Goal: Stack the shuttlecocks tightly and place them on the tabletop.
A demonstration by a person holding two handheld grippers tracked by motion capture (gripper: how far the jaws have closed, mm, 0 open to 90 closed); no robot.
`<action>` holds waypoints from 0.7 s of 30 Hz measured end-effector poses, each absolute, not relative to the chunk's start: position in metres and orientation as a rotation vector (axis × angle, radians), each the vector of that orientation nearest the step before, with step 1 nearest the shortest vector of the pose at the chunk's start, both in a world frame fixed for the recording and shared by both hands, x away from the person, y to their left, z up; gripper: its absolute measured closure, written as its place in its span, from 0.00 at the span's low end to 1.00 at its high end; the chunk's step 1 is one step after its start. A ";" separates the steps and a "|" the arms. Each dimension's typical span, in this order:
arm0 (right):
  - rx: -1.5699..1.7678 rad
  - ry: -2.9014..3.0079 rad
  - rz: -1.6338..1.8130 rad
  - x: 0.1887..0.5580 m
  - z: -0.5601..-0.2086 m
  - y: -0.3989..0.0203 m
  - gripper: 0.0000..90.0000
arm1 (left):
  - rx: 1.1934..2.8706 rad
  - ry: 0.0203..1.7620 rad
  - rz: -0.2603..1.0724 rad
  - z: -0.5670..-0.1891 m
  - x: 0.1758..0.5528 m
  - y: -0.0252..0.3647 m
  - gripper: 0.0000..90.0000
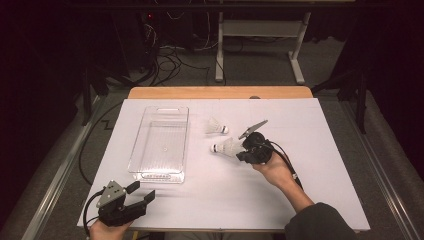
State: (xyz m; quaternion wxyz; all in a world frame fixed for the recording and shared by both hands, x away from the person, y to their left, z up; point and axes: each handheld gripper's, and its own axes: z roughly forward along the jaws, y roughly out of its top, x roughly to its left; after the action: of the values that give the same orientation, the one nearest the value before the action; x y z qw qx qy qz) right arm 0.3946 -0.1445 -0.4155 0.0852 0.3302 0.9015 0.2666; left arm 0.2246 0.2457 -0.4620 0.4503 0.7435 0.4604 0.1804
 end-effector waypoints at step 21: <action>0.965 2.718 0.766 0.401 -0.418 -0.136 1.00 | 1.842 1.136 0.445 -0.462 0.225 0.245 0.39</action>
State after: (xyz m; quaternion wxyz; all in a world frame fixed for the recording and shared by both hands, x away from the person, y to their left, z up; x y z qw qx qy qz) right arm 0.4013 -0.1356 -0.4185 0.0784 0.3222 0.9080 0.2559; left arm 0.2246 0.2454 -0.4620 0.4492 0.7449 0.4594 0.1798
